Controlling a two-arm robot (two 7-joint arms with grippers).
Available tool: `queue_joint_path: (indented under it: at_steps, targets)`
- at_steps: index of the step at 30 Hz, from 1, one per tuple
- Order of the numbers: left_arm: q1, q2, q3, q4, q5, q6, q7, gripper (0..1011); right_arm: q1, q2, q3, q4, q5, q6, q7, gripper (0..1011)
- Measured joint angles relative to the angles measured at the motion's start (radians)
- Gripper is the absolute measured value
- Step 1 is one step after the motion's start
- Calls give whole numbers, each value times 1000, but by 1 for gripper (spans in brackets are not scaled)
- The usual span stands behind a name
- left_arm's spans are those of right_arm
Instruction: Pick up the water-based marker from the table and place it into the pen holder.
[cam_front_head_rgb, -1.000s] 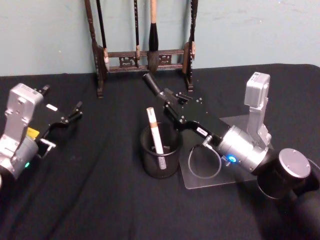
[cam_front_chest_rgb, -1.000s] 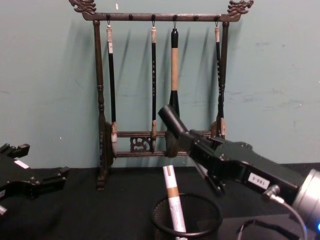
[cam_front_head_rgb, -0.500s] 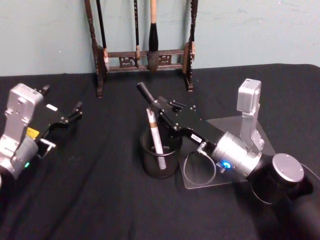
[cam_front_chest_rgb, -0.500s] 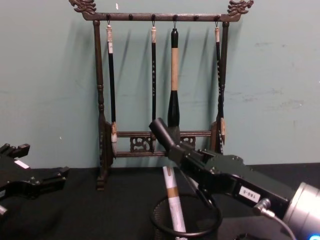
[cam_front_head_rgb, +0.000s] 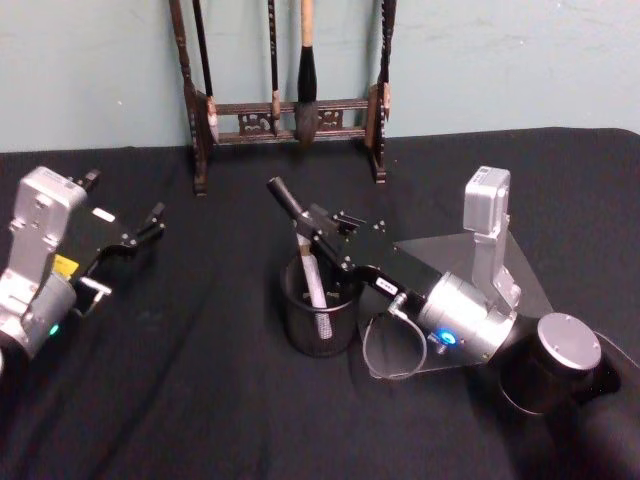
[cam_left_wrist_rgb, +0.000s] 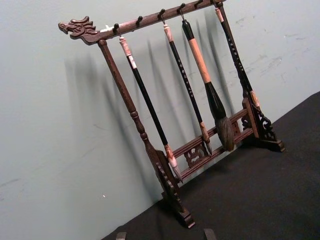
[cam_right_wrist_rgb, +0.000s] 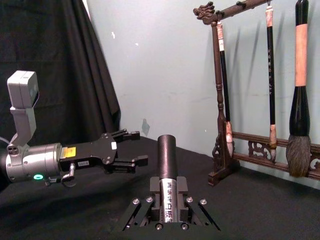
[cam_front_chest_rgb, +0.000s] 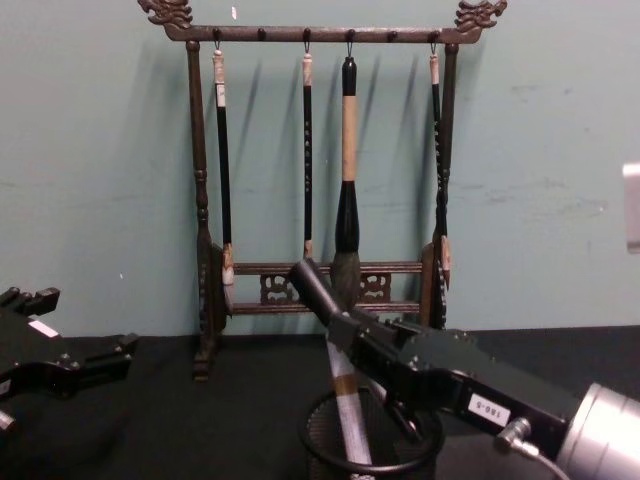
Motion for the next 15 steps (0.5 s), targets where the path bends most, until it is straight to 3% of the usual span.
queue_joint_path:
  at_steps: [11, 15]
  targets:
    - [0, 0, 0, 0, 0, 0, 0, 1001, -2, 3, -3, -3, -8, 0, -4, 194]
    - [0, 0, 0, 0, 0, 0, 0, 1001, -2, 2, -2, -3, -7, 0, -3, 253]
